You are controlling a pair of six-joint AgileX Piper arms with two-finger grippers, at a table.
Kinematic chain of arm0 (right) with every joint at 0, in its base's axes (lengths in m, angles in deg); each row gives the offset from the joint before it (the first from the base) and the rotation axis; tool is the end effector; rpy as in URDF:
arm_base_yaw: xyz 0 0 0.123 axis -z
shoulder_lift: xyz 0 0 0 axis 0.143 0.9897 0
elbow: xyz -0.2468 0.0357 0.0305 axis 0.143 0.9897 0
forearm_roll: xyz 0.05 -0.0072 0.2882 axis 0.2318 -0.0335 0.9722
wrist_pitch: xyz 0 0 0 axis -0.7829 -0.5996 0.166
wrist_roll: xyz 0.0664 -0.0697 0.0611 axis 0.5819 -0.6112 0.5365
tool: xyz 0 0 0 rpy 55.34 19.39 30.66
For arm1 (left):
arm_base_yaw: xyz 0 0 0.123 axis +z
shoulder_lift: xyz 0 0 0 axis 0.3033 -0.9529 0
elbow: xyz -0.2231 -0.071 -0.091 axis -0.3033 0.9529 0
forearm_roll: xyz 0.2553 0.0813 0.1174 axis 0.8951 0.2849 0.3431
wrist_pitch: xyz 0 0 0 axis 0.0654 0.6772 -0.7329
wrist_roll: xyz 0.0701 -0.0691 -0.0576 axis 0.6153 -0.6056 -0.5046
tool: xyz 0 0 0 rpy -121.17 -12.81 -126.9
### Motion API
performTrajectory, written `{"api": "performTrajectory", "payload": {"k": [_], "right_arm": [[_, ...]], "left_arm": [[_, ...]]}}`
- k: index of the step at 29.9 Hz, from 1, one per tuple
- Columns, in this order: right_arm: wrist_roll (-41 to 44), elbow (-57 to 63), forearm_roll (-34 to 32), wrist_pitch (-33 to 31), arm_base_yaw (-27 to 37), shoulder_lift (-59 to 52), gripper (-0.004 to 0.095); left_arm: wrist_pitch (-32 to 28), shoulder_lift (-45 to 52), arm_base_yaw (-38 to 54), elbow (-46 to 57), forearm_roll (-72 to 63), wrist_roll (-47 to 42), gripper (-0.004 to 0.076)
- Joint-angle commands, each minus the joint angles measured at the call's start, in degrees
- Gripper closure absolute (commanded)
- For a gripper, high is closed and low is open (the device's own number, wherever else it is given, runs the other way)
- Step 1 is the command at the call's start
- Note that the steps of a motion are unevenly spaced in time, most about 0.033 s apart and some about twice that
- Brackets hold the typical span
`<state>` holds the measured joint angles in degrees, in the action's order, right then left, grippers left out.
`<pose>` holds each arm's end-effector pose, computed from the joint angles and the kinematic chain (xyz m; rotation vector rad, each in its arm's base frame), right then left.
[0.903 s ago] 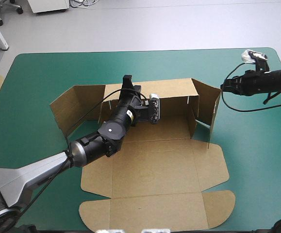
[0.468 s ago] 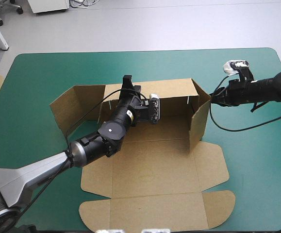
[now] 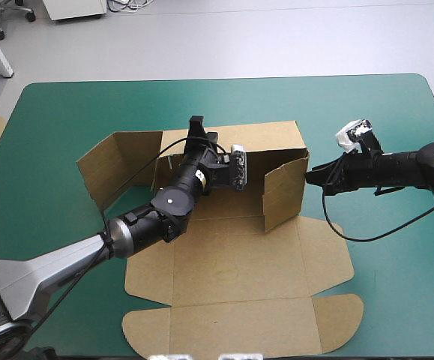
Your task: Fold the box
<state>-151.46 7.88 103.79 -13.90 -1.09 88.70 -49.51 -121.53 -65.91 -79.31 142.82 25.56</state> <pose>0.3468 0.0428 0.2221 -0.7942 2.1862 0.7777 0.3175 -0.2734 0.2407 1.4953 1.2774 0.7409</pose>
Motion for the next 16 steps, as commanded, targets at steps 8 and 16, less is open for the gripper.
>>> {"api": "performTrajectory", "payload": {"k": [8,16], "right_arm": [[-5.9,-1.1,9.9,-0.1,0.2,-0.7,0.0236],[-1.9,-1.2,2.0,5.5,-7.4,-0.6,0.0246]], "left_arm": [[1.5,2.6,-0.4,-1.5,1.4,-1.2,0.0734],[1.0,2.6,-0.4,-1.5,1.4,-1.2,0.0734]]}}
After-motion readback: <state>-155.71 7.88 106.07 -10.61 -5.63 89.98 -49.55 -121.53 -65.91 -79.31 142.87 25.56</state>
